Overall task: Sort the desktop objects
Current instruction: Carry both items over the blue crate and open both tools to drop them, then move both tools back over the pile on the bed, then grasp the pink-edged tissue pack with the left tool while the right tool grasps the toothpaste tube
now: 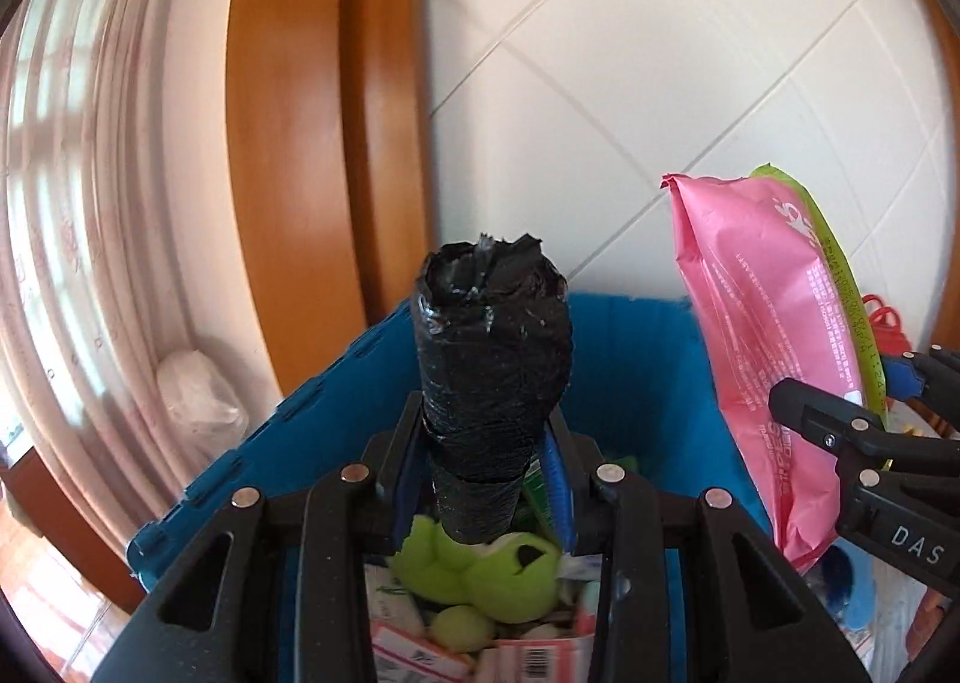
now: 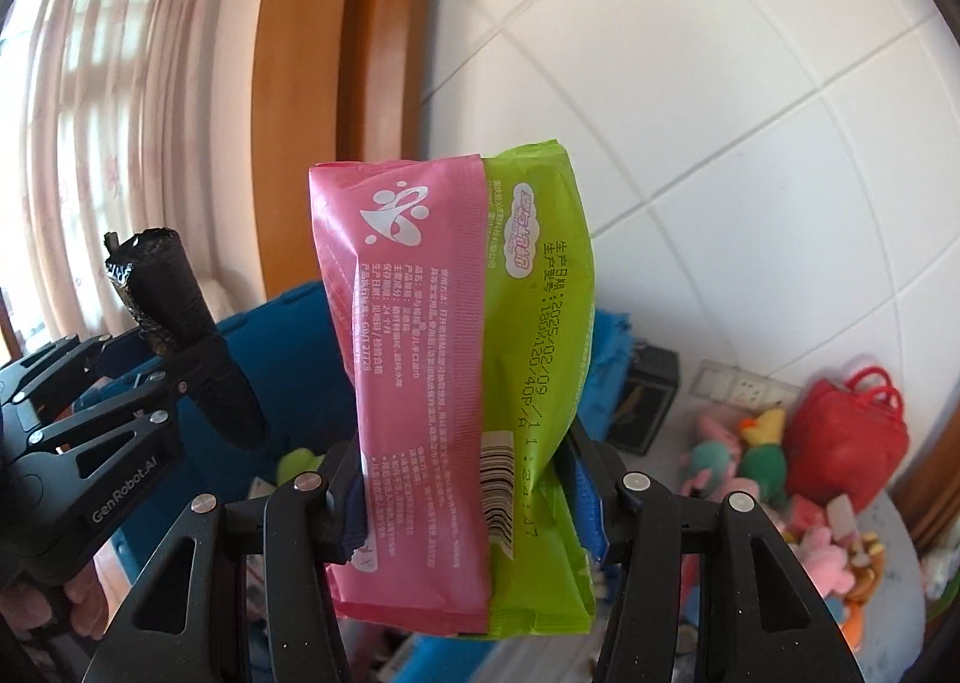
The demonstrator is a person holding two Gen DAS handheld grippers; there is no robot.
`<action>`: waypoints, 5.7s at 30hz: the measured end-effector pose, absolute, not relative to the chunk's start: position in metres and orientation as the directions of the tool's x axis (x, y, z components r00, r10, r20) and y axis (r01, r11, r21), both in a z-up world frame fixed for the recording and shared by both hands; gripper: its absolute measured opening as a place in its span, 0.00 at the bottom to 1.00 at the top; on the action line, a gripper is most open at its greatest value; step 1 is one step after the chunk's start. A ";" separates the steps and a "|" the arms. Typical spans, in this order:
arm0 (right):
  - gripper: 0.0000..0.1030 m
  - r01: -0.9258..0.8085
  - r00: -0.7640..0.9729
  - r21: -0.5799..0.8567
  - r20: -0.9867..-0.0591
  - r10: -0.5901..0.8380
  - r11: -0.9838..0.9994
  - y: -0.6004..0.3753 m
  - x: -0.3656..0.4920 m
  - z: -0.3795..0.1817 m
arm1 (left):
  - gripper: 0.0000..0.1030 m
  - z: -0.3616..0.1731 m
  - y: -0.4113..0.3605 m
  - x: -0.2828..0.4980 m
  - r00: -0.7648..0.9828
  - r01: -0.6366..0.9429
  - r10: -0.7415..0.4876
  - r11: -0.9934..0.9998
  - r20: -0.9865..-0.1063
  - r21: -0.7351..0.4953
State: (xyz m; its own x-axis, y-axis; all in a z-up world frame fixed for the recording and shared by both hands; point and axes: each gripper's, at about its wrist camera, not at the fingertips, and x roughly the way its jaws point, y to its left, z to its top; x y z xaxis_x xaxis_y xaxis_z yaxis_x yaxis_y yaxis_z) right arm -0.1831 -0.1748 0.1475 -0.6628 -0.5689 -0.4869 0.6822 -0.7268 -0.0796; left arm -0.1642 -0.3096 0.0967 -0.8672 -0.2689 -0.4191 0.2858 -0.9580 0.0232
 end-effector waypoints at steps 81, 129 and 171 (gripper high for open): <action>1.00 -0.035 -0.572 0.005 -0.820 0.015 -0.999 0.336 -0.195 -0.123 | 0.76 -0.194 0.082 -0.186 -0.517 -0.326 0.244 -0.942 -0.821 -0.075; 0.60 0.275 -0.438 0.034 -0.885 -0.156 -0.961 0.188 -0.311 -0.196 | 0.86 -0.244 0.043 -0.226 -0.385 -0.044 0.088 -0.996 -0.919 -0.077; 0.17 0.342 -0.306 0.055 -0.937 -0.167 -0.938 0.159 -0.298 -0.228 | 0.79 -0.242 0.029 -0.235 -0.378 0.011 -0.038 -0.999 -0.925 0.037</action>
State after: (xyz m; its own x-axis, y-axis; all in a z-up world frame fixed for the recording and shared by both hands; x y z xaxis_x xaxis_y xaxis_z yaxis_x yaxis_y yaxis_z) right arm -0.2978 0.1590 -0.2280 -0.3059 -0.1665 -0.9374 0.3416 -0.9382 0.0552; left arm -0.2352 0.0295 -0.2417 -0.3779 -0.0383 -0.9251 0.0113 -0.9993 0.0368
